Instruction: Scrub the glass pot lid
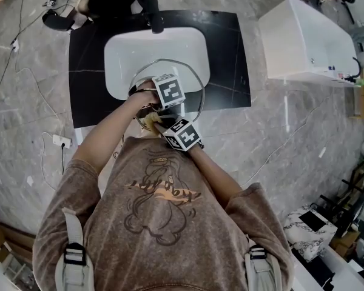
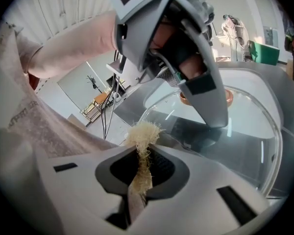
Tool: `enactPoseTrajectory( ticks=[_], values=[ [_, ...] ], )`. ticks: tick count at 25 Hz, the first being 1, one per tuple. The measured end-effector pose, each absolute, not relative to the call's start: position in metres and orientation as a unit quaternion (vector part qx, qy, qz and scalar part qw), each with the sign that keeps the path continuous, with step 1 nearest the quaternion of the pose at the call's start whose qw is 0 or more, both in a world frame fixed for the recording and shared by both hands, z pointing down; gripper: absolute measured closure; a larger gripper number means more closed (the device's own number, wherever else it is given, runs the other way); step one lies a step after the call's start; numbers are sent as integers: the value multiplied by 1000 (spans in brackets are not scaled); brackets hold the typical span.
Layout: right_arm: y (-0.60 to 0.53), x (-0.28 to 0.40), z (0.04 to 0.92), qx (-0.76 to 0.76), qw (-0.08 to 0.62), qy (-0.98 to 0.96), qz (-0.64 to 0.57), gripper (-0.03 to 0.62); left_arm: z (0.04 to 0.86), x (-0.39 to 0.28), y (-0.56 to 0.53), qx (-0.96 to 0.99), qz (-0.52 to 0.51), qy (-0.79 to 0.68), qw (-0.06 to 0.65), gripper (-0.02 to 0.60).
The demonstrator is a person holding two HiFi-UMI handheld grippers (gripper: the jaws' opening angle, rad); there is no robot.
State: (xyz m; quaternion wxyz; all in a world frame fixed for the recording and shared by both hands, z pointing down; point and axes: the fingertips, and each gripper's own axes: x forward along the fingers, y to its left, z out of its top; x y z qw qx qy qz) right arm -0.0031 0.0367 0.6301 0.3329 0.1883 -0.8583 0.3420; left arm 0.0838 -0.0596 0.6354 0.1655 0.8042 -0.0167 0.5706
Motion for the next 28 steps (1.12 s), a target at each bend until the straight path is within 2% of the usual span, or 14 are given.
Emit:
enactPoseTrajectory(
  ticks=[12, 28],
  values=[
    [32, 58, 631, 204, 322, -846, 372, 546, 636, 82, -61, 800, 577, -7, 166, 391],
    [15, 131, 641, 233, 358, -822, 376, 546, 637, 84, -60, 805, 571, -10, 162, 393]
  ],
)
